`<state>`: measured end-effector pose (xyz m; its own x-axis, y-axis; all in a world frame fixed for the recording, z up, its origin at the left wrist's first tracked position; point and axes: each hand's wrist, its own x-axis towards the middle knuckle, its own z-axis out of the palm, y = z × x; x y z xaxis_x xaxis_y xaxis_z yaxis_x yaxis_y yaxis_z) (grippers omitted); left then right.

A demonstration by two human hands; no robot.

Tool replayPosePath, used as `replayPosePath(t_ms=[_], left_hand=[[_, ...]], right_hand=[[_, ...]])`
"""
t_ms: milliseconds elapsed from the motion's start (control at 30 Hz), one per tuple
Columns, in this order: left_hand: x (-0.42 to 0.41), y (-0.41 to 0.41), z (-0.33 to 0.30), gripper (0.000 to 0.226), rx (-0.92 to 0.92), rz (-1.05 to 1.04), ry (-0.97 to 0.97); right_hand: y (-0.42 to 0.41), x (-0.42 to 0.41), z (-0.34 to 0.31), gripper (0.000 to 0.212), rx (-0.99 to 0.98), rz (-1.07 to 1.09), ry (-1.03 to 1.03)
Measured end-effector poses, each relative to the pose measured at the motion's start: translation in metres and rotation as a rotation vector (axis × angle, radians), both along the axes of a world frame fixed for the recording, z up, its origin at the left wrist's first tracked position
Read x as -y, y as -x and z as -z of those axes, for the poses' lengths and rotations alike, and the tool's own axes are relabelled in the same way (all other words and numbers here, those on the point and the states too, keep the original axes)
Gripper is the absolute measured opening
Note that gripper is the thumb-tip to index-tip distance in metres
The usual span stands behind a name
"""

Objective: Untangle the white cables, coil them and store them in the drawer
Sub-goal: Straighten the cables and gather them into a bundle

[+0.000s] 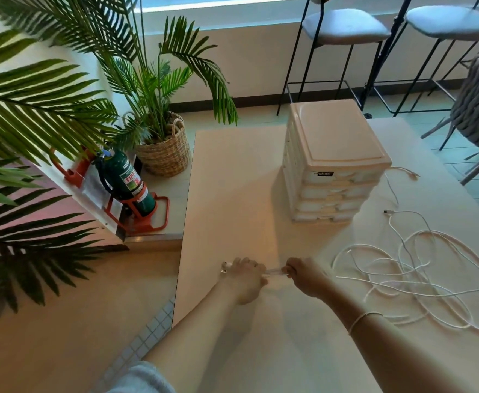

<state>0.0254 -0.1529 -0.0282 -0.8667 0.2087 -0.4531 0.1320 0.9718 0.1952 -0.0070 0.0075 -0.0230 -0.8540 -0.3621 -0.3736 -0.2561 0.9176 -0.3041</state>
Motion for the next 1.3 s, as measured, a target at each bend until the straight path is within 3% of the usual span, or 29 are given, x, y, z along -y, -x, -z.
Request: replayPosePath(t_ms=[100,167,333,433,667,867,1133,1300], left_hand=[[-0.018,0.0,0.001,0.028,0.091,-0.211,-0.3],[-0.022,0.001,0.009,0.025,0.077,-0.292,-0.38],[-0.021,-0.006,0.018,0.019,0.028,-0.321,-0.36],[-0.027,-0.009,0.02,0.019,-0.014,-0.337,-0.37],[-0.028,-0.013,0.027,0.02,-0.112,-0.299,-0.326],[-0.026,-0.007,0.035,0.016,-0.138,-0.178,-0.289],[-0.014,0.0,0.05,0.02,-0.321,-0.162,-0.214],[-0.008,-0.007,0.061,0.016,-0.341,-0.169,-0.301]], right_hand=[[0.0,-0.001,0.0,0.029,0.027,-0.02,0.004],[0.001,-0.002,-0.003,0.029,0.069,-0.046,0.029],[0.004,-0.019,-0.011,0.034,0.299,-0.098,0.031],[0.003,-0.029,-0.01,0.037,0.238,-0.074,0.027],[-0.008,-0.029,-0.008,0.035,0.287,-0.34,-0.033],[0.016,-0.033,0.021,0.026,0.012,-0.107,0.124],[0.015,-0.029,0.035,0.026,-0.001,-0.407,0.048],[0.017,-0.026,0.044,0.029,-0.154,-0.386,-0.012]])
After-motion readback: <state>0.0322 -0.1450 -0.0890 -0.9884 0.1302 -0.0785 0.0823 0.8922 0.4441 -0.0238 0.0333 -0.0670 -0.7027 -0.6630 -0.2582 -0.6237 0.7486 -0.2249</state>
